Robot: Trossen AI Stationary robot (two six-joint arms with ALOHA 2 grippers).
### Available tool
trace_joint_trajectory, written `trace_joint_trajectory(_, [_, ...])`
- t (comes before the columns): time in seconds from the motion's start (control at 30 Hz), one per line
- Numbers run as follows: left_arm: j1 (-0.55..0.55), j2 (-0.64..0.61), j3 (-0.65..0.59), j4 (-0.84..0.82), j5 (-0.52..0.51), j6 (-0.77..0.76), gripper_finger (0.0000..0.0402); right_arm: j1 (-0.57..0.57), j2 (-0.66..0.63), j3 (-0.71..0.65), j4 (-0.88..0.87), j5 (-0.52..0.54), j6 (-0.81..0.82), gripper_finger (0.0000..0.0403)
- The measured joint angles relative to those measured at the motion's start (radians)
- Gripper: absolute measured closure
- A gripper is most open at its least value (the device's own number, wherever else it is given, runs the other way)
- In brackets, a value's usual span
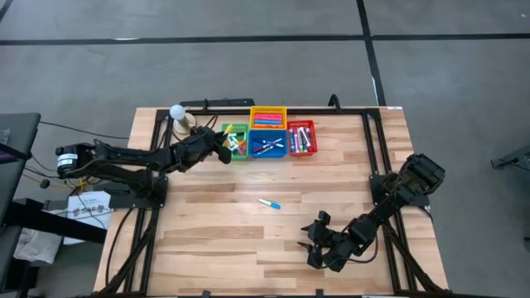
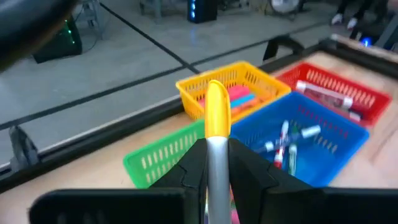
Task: Pick & Place Markers
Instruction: Put the small yellow highlighter pen into the green bin, then put the small blue highlighter pen into the green bin
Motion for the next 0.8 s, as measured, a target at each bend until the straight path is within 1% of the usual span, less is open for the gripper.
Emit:
trace_joint_trajectory(0.03, [0.005, 0.008, 0.000, 0.022, 0.007, -0.001, 0.0353, 0.000, 0.000, 0.000, 0.000, 0.000, 0.000, 0.0177])
trace_joint_trajectory(0.17, [0.031, 0.067, 0.001, 0.082, 0.090, -0.028, 0.0351, -0.006, 0.000, 0.000, 0.000, 0.000, -0.001, 0.0177])
trace_joint_trajectory(0.27, [0.051, 0.143, 0.000, 0.123, 0.094, -0.048, 0.0351, -0.007, 0.000, 0.000, 0.000, 0.000, -0.001, 0.0177])
trace_joint_trajectory(0.4, [0.077, 0.243, 0.001, 0.226, 0.094, -0.053, 0.0343, -0.013, 0.000, 0.000, 0.000, -0.001, -0.001, 0.0177])
trace_joint_trajectory(0.53, [0.085, 0.293, 0.001, 0.304, 0.095, -0.051, 0.0316, -0.013, 0.000, 0.000, 0.000, -0.001, -0.002, 0.0177])
trace_joint_trajectory(0.73, [0.085, 0.302, 0.001, 0.308, 0.095, -0.049, 0.0256, -0.011, 0.000, 0.000, -0.005, -0.002, -0.002, 0.0177])
trace_joint_trajectory(0.8, [0.075, 0.298, 0.001, 0.306, 0.116, -0.033, 0.0240, -0.011, 0.000, 0.000, -0.009, -0.010, -0.001, 0.0177])
